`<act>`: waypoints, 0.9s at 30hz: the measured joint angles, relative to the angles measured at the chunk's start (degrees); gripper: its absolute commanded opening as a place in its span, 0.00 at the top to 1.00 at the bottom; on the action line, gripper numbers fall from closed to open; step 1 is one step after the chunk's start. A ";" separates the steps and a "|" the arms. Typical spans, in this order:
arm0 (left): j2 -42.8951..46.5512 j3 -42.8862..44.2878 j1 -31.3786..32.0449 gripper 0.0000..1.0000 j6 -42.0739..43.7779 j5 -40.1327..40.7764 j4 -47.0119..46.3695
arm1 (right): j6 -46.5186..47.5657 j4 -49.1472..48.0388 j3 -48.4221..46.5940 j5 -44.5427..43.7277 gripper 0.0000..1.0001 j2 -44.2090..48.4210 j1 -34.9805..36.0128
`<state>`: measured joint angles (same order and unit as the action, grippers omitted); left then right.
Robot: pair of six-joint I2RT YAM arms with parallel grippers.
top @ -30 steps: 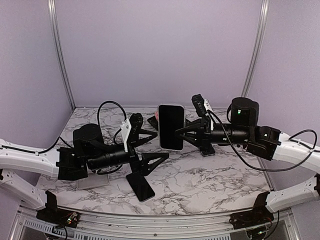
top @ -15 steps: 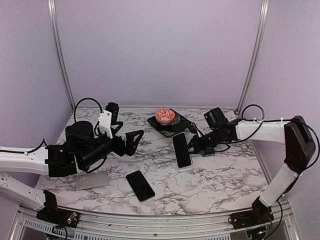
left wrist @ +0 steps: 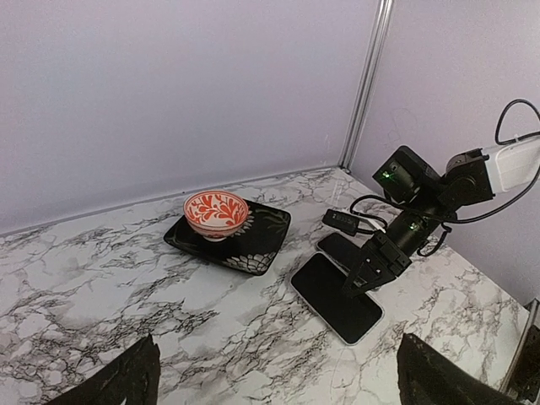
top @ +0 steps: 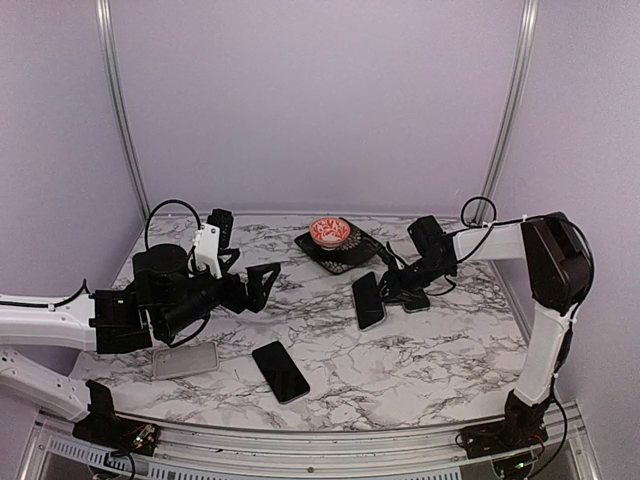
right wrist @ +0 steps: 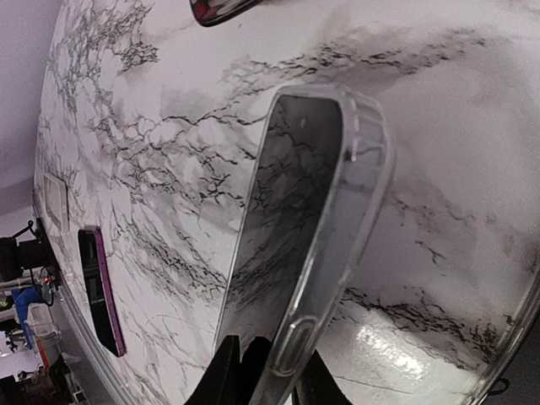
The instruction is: Put the phone into the phone case
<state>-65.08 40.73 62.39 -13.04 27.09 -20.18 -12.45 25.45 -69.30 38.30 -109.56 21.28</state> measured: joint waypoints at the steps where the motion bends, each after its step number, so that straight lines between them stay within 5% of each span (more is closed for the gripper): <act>1: 0.00 -0.13 -0.09 0.01 -0.13 0.00 0.15 | 0.39 0.31 -0.52 -0.63 0.78 -0.57 -0.07; 12: 0.13 -1.64 -2.75 0.01 -7.69 2.03 8.44 | 3.08 5.20 -3.37 -13.09 0.57 -1.49 -0.07; 23: -0.35 -12.13 -6.86 0.01 -24.11 2.32 21.46 | 3.65 9.84 -7.39 -28.00 0.56 3.50 6.21; 27: -1.38 -15.13 -7.61 0.11 -27.65 0.55 23.32 | 3.19 10.21 -8.35 -31.15 0.57 6.40 10.10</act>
<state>-66.46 25.61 54.78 -40.69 27.64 3.14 -9.26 35.66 -77.65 7.16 -103.15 31.38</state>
